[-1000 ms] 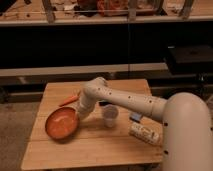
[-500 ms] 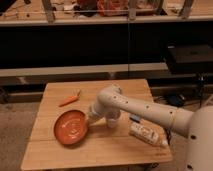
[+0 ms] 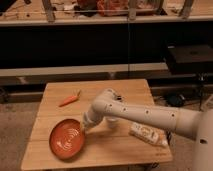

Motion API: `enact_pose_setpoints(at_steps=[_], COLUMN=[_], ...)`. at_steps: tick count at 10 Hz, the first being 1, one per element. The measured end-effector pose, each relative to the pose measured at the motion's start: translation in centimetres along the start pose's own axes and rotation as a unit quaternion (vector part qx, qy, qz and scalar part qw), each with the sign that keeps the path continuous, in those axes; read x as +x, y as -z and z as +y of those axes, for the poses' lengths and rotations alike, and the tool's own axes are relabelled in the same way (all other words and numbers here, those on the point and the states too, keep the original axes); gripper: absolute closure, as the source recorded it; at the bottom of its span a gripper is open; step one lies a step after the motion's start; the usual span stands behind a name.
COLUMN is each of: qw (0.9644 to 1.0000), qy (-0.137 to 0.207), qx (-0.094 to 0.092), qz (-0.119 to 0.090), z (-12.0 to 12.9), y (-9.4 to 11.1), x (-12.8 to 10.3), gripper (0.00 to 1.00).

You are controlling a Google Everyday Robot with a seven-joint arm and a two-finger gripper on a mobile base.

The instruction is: Drag the ceramic bowl in a circle

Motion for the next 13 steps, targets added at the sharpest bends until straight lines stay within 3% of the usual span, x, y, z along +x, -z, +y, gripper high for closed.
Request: enact_pose_setpoints(at_steps=[4, 7, 8, 11, 13], qw=[0.9988, 0.998, 0.9982, 0.9992, 0.9975], qy=[0.041, 0.056, 0.051, -0.01, -0.061], qx=[-0.001, 0.003, 0.007, 0.019, 0.017], qz=[-0.026, -0.03, -0.031, -0.034, -0.032], z=[-5.3, -7.1, -7.0, -4.8, -2.3], y=[-2.5, -3.0, -3.1, -3.4, -3.5], x=[1.7, 3.7, 4.4, 8.1, 9.4], gripper=[1.0, 1.0, 1.0, 1.0, 0.99])
